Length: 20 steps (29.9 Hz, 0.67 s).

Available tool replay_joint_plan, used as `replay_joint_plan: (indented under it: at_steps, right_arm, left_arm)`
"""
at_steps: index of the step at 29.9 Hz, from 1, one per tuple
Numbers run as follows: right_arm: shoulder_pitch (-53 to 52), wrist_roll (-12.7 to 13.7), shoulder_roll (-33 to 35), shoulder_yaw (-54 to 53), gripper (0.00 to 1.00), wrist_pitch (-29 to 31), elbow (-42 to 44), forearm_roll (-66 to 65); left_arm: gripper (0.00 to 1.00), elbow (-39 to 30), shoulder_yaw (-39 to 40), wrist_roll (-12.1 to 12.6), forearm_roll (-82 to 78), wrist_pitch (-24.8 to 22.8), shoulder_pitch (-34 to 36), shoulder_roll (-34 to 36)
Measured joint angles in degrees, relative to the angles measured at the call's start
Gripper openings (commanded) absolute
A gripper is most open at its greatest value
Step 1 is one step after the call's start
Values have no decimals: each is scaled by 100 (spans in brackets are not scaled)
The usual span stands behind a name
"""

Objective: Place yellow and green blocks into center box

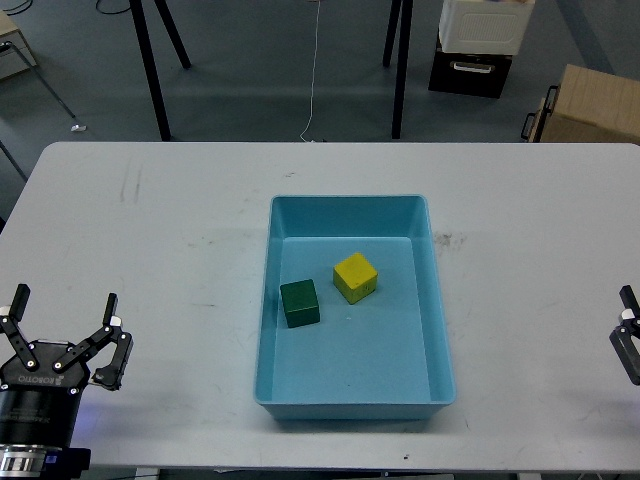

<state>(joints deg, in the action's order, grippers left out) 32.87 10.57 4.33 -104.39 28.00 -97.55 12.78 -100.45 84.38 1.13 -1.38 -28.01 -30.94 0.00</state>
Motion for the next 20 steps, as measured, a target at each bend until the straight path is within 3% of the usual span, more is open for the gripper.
replay_joint_plan:
  at_steps: [20]
  right_arm:
    - [17,4,6,375,100,0,82,-79]
  left_arm:
    - [100,12,-106,54,-21,0,-57,0]
